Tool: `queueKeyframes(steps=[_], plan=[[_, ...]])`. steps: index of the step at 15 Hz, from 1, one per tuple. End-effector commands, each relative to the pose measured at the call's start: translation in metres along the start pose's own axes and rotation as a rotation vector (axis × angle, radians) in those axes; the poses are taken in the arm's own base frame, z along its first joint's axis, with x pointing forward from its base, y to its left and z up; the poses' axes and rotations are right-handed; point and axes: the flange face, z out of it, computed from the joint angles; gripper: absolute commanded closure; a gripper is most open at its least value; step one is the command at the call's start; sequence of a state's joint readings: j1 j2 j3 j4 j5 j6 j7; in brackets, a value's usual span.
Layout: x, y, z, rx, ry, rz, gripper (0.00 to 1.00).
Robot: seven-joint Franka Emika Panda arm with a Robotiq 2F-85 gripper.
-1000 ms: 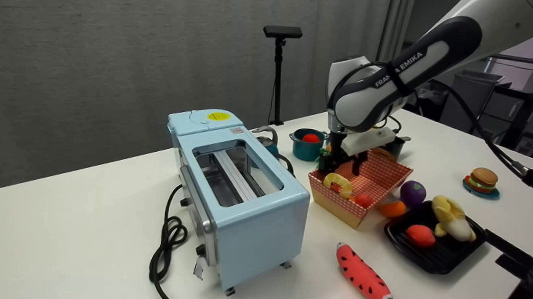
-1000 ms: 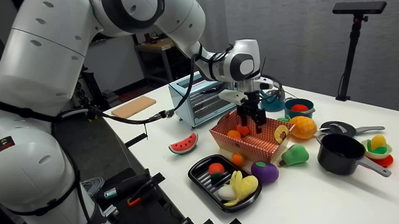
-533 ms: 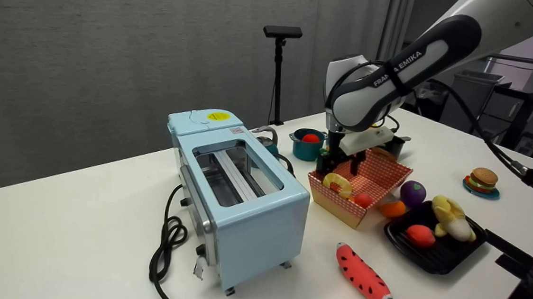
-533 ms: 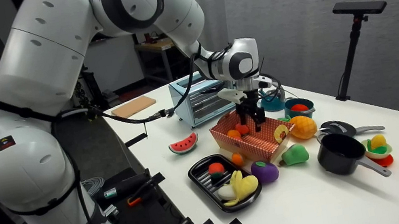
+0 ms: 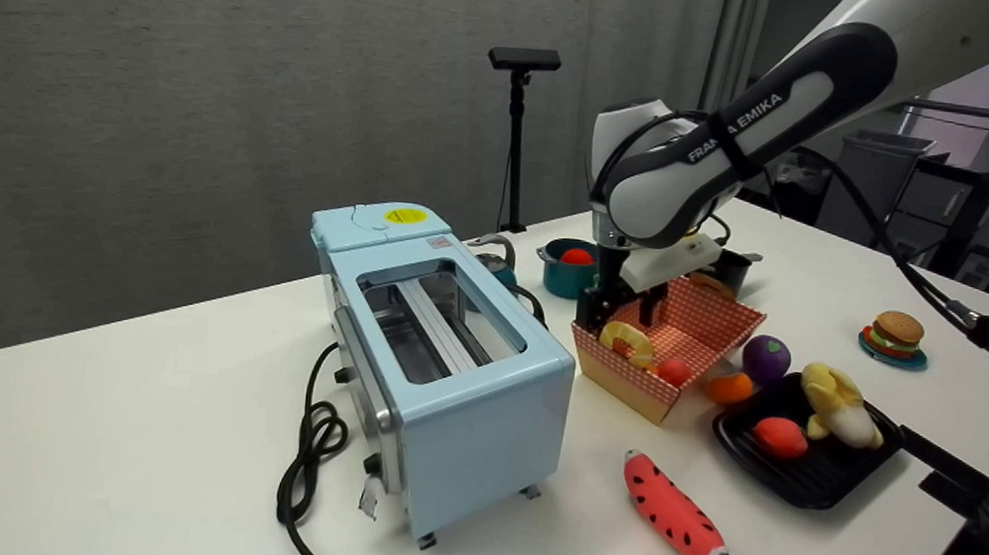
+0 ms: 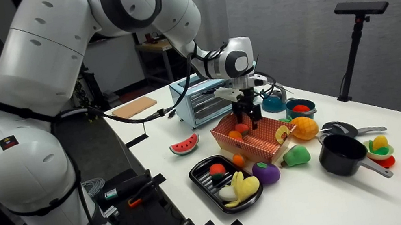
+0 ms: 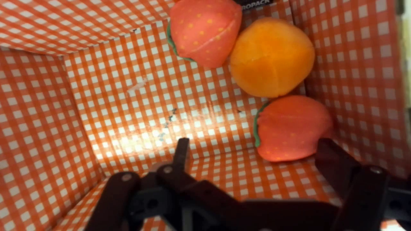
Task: Remove the pink plushy from the box and put it on the table
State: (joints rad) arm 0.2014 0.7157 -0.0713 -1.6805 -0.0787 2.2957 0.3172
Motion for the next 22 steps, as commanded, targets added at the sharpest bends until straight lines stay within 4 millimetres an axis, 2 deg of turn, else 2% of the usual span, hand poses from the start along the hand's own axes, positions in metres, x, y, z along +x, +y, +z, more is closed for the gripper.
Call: queueKeyframes(steps=[1, 6, 19, 20, 22], plan=[[-0.007, -0.016, -0.012, -0.027, -0.003, -0.047, 0.00], [-0.005, -0.024, -0.006, -0.026, -0.009, -0.059, 0.00], [0.035, 0.009, 0.042, -0.034, -0.036, 0.029, 0.00], [0.023, 0.006, 0.040, -0.027, -0.016, 0.009, 0.00], [0.024, 0.007, 0.045, -0.029, -0.022, 0.011, 0.00]])
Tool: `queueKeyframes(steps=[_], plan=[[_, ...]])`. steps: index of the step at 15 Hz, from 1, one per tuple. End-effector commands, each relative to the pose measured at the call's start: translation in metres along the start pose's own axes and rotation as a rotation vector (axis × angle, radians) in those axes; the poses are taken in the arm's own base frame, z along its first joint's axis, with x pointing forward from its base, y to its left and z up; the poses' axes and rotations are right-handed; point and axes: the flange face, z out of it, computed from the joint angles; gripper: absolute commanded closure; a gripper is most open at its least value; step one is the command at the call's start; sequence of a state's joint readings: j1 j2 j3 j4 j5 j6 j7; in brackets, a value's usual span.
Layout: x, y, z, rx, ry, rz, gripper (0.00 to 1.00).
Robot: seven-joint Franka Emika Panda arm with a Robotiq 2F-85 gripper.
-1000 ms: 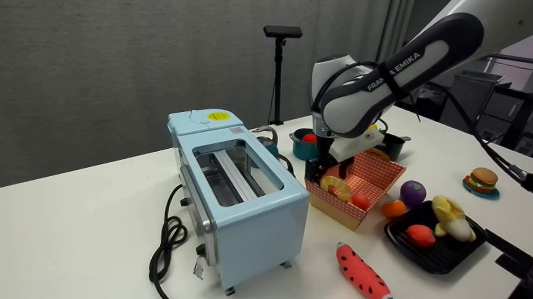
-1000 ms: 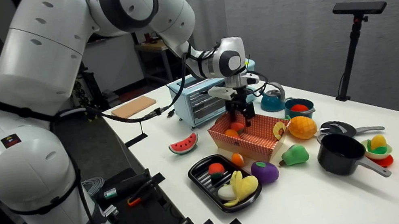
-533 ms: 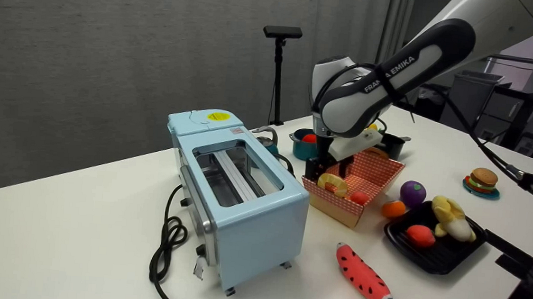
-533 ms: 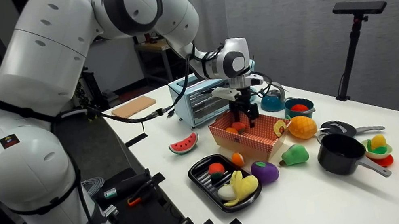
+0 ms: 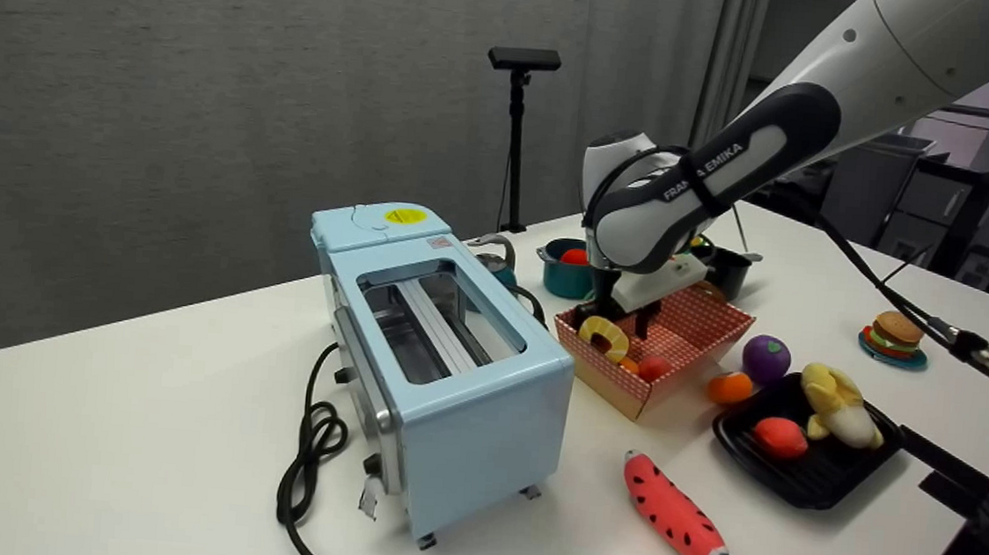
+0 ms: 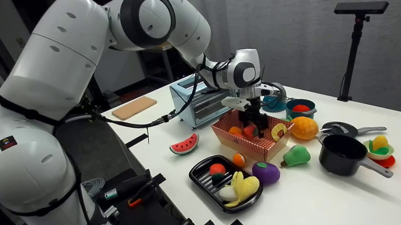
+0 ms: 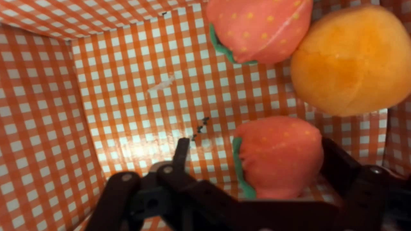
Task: Remove the pink plushy from the box and put it on the table
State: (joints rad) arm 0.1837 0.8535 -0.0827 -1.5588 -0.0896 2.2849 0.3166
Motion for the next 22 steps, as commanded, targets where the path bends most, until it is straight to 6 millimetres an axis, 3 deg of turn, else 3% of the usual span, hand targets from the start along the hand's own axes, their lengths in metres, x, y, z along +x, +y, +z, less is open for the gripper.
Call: queueKeyframes(steps=[1, 2, 3, 4, 13, 15, 22], plan=[[0.000, -0.001, 0.000, 0.000, -0.001, -0.001, 0.00], [0.000, -0.002, 0.000, 0.001, -0.001, -0.002, 0.00], [0.000, -0.002, 0.000, 0.001, -0.001, -0.003, 0.17], [0.000, -0.002, 0.000, -0.004, 0.006, -0.009, 0.28], [-0.003, 0.009, -0.013, 0.010, 0.021, 0.008, 0.94], [-0.005, 0.016, -0.020, 0.016, 0.026, 0.018, 0.98], [-0.031, 0.060, -0.062, 0.042, 0.070, 0.072, 0.96]])
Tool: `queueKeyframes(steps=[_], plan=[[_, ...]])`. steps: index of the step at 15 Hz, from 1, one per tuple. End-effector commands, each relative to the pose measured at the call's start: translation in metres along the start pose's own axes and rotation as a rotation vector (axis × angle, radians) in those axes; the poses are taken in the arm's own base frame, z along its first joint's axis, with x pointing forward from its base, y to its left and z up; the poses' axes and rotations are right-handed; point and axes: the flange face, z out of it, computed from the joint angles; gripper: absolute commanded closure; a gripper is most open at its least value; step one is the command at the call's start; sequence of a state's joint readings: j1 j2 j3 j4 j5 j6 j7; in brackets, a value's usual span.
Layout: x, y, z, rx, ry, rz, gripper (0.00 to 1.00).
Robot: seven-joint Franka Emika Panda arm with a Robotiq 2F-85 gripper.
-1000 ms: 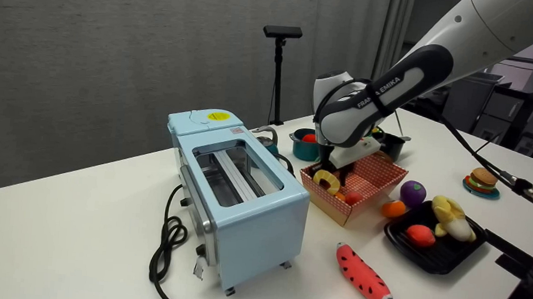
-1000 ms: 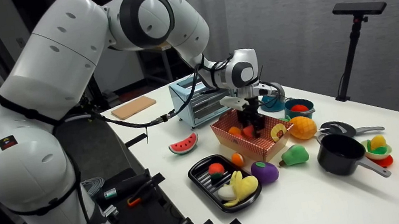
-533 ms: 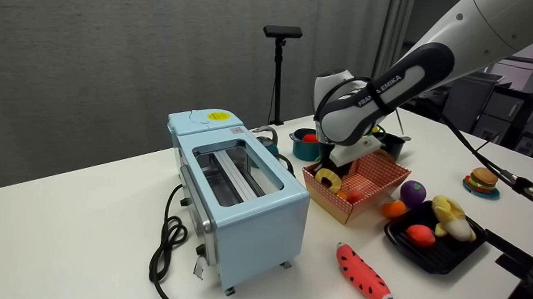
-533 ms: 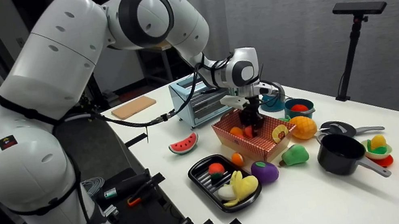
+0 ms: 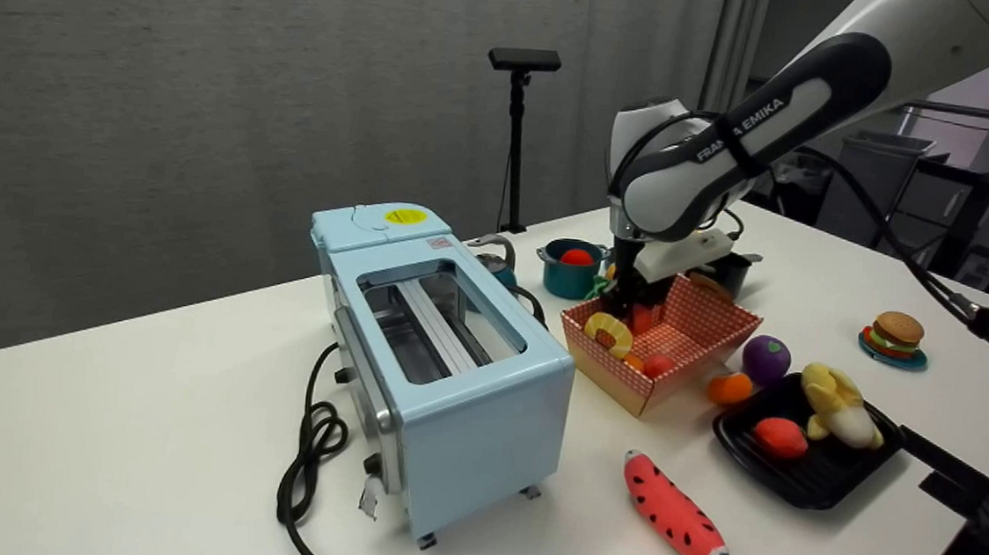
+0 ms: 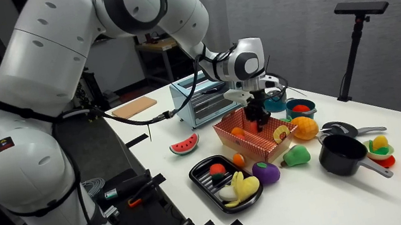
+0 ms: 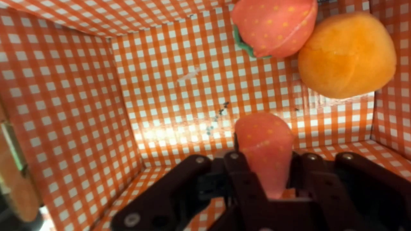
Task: Remove the pink plushy from the box and put it on the table
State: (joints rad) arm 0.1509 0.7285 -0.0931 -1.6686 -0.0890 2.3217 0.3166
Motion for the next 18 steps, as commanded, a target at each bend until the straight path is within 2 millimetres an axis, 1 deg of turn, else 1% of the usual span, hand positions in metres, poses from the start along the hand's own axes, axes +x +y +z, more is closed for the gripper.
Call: queueKeyframes(steps=[1, 5, 10, 12, 18], plan=[[-0.025, 0.030, -0.031, 0.026, 0.036, 0.030, 0.96], [-0.044, 0.054, -0.051, 0.047, 0.064, 0.057, 0.96], [-0.074, 0.082, -0.067, 0.074, 0.092, 0.089, 0.96], [-0.089, 0.097, -0.073, 0.086, 0.106, 0.107, 0.96], [-0.138, 0.156, -0.086, 0.120, 0.144, 0.167, 0.96]])
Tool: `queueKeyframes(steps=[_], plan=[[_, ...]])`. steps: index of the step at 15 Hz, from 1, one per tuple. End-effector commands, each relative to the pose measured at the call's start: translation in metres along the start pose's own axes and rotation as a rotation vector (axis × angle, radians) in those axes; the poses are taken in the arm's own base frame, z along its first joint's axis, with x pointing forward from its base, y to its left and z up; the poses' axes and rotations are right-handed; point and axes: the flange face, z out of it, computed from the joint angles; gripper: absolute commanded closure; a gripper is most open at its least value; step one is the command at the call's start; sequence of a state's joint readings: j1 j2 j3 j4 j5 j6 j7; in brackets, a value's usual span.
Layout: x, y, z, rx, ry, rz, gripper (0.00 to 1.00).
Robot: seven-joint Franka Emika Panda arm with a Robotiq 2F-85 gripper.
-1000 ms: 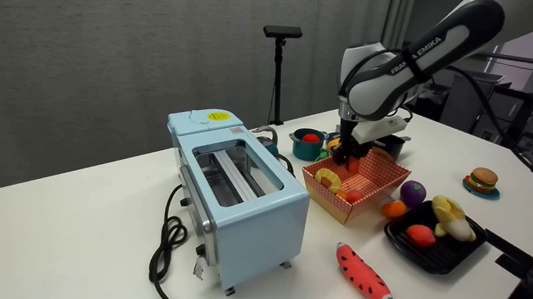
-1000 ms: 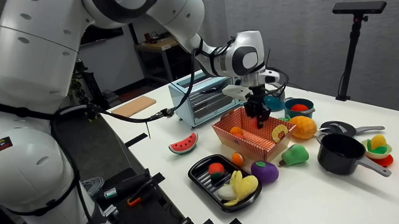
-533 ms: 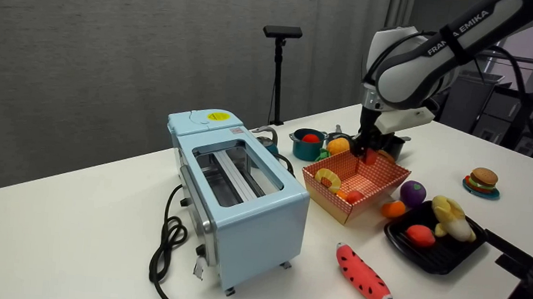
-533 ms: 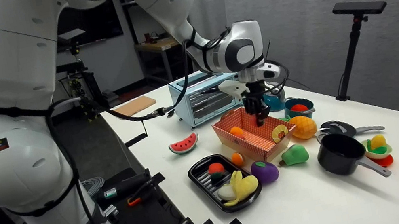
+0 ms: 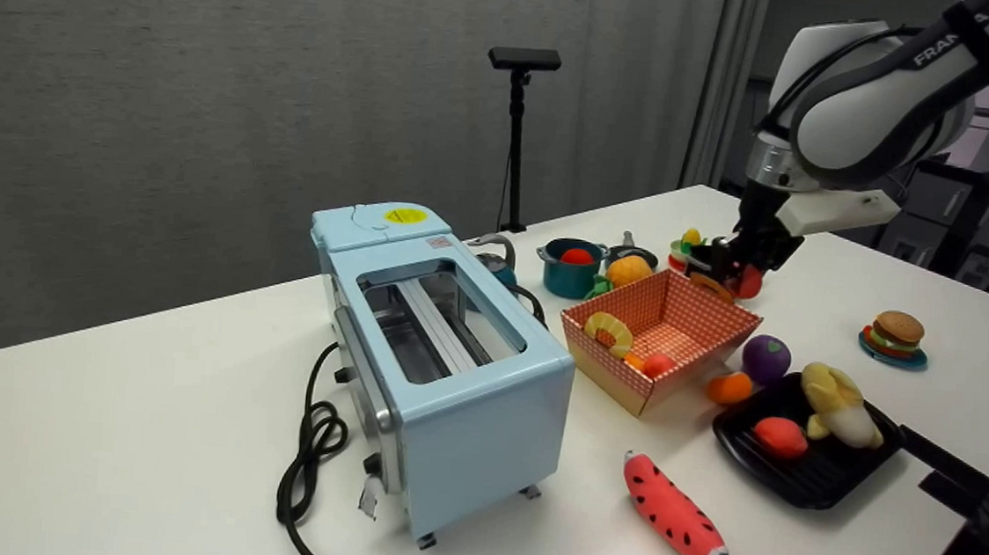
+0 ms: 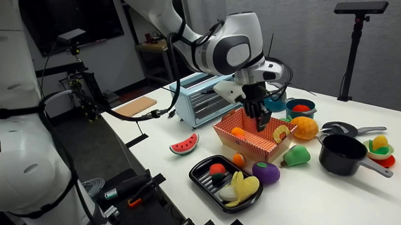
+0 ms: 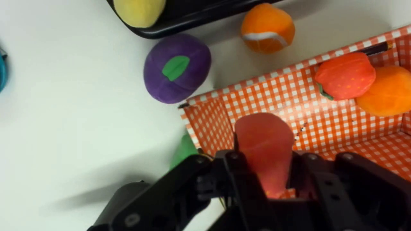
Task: Remove the pink plushy from the box and put it on the table
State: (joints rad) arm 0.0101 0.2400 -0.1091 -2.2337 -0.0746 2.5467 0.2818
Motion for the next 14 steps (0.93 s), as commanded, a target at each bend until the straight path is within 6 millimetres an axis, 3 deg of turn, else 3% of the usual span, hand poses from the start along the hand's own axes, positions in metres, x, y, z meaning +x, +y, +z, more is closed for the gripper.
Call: queueKeyframes(steps=[1, 6, 14], plan=[[-0.033, 0.041, -0.021, 0.040, 0.035, 0.028, 0.96], [-0.057, 0.082, -0.028, 0.081, 0.030, 0.061, 0.96], [-0.082, 0.128, -0.013, 0.148, -0.016, 0.076, 0.96]])
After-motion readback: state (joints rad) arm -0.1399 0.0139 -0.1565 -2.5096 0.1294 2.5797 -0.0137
